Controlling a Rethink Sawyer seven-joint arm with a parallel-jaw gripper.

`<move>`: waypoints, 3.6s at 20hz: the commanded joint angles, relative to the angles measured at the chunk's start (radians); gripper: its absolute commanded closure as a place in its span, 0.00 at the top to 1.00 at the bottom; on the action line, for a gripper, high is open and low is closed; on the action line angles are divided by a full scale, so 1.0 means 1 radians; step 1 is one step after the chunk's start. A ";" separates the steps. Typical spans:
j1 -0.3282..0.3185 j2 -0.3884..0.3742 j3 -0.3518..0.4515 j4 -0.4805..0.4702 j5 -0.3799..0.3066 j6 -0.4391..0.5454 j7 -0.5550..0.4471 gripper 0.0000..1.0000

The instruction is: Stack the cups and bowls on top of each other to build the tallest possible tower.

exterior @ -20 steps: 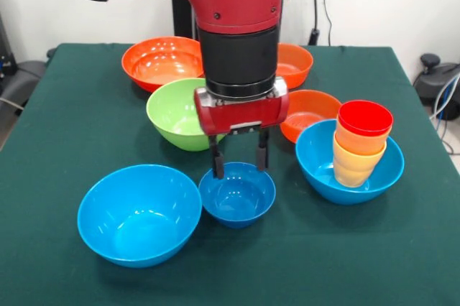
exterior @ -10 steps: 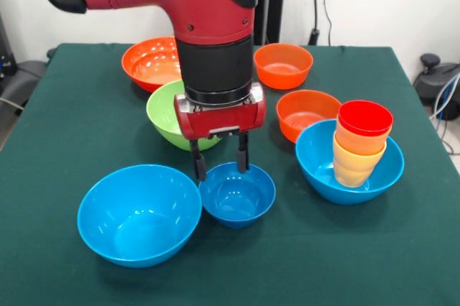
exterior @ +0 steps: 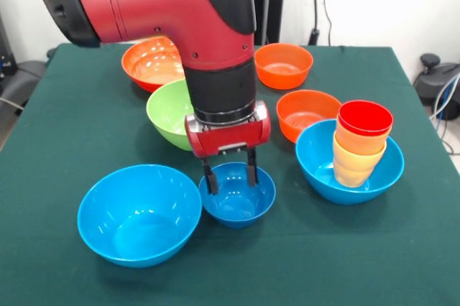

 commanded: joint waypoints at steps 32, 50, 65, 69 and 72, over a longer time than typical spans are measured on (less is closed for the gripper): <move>0.008 -0.088 0.008 0.026 -0.054 0.179 -0.328 1.00; -0.048 0.019 0.034 0.006 -0.100 0.101 -0.382 1.00; -0.067 0.134 0.059 -0.039 -0.113 0.057 -0.395 1.00; -0.063 0.140 0.060 -0.054 -0.136 0.045 -0.399 1.00; -0.057 0.136 0.054 -0.075 -0.174 0.035 -0.420 1.00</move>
